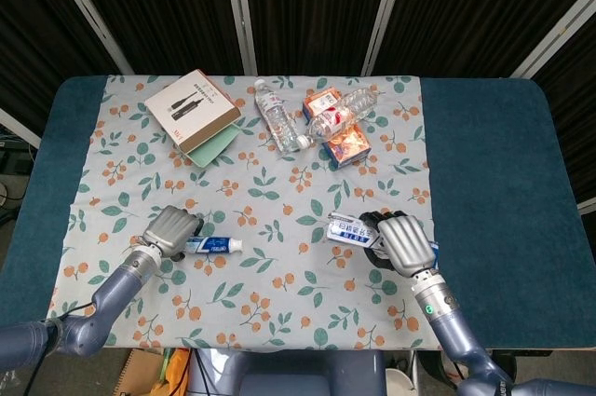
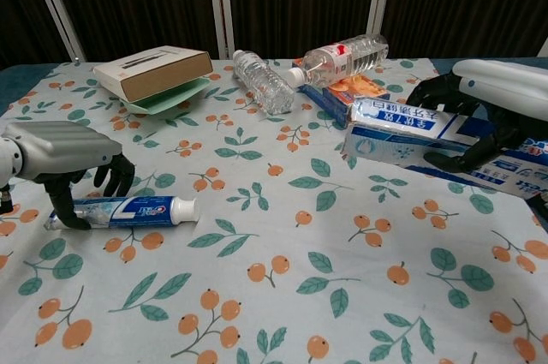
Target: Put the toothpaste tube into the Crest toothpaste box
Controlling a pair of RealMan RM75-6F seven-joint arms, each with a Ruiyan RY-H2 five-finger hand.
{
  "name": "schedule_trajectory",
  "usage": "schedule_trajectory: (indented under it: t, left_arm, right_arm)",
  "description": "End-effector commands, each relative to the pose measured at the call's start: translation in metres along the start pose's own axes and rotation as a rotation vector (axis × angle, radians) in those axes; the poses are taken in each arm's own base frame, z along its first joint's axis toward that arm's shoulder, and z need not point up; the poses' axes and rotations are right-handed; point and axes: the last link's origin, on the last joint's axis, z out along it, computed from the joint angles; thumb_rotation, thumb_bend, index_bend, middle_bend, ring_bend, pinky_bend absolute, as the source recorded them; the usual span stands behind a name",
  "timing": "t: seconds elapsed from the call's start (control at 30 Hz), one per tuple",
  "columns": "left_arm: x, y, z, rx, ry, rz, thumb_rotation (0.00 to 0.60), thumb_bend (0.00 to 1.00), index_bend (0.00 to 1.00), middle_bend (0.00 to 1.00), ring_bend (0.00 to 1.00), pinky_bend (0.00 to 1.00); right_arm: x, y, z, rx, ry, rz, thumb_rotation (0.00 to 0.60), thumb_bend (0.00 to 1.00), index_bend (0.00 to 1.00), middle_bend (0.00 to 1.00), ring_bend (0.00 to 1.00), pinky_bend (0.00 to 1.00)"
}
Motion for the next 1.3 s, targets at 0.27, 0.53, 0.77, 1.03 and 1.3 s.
schedule_trajectory:
  t: [0.27,0.53,0.77,1.03,1.3]
  left_arm:
    - [-0.004,-0.001,0.001,0.017,0.015,0.037,0.6,0.46,0.69,0.75,0.65,0.7]
    - [0.048,-0.015,-0.016,-0.033,0.253,0.144,0.6,0.46,0.7,0.75,0.66,0.7]
    - [0.108,-0.037,-0.03,-0.079,0.467,0.27,0.6,0.46,0.71,0.75,0.66,0.7]
    - [0.162,-0.044,-0.048,-0.18,0.637,0.313,0.6,0.46,0.73,0.77,0.68,0.72]
    - [0.182,-0.039,-0.057,-0.245,0.728,0.255,0.6,0.46,0.73,0.77,0.68,0.73]
  right_arm:
    - [0.004,0.006,-0.001,-0.017,0.006,0.0,0.6,0.38,0.4,0.5,0.48,0.42]
    - [0.017,0.0,-0.008,-0.009,0.025,0.022,0.6,0.38,0.4,0.5,0.48,0.42]
    - [0.023,-0.014,-0.014,0.018,0.033,0.038,0.6,0.38,0.4,0.5,0.48,0.42]
    - [0.019,-0.034,-0.017,0.028,0.026,0.11,0.6,0.38,0.4,0.5,0.48,0.42]
    - [0.019,-0.048,-0.019,0.017,0.031,0.152,0.6,0.38,0.4,0.5,0.48,0.42]
